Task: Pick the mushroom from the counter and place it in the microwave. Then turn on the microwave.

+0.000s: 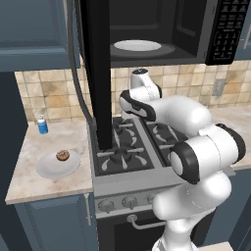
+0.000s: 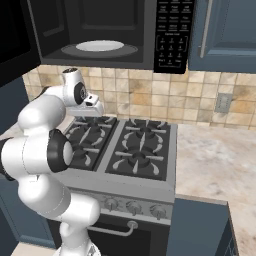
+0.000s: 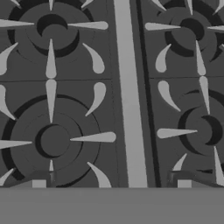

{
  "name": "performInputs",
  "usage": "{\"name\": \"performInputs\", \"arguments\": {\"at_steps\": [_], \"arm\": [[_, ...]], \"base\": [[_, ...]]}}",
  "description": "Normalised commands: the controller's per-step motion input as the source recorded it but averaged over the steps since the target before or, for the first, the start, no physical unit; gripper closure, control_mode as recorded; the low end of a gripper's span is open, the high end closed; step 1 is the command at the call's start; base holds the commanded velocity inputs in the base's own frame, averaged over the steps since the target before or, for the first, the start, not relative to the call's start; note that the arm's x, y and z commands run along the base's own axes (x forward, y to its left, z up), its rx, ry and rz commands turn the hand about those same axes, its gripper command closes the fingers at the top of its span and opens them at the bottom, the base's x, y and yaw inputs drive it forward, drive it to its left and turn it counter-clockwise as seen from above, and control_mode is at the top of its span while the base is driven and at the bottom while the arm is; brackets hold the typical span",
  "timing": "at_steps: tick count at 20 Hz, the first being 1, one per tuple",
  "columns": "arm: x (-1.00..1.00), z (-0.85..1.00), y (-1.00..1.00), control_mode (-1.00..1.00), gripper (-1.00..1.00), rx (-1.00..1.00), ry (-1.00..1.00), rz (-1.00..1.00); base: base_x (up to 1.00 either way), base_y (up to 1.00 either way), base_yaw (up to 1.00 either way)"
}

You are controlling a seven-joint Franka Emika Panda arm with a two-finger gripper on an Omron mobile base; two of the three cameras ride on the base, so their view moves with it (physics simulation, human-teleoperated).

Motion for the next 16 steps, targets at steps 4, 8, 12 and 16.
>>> {"name": "performInputs", "arguments": {"at_steps": [4,8,12,16], "arm": [[0.01,-0.04,0.03,-1.0,-1.0,0.01,0.0,0.11],[0.03,-0.06,0.06,-1.0,-1.0,0.0,0.0,0.1],[0.05,-0.06,0.08,-1.0,-1.0,0.0,0.0,0.11],[0.06,-0.07,0.12,-1.0,-1.0,0.0,0.0,0.11]], "base": [[0.0,0.0,0.0],[0.0,0.0,0.0],[0.0,0.0,0.0],[0.0,0.0,0.0]]}}
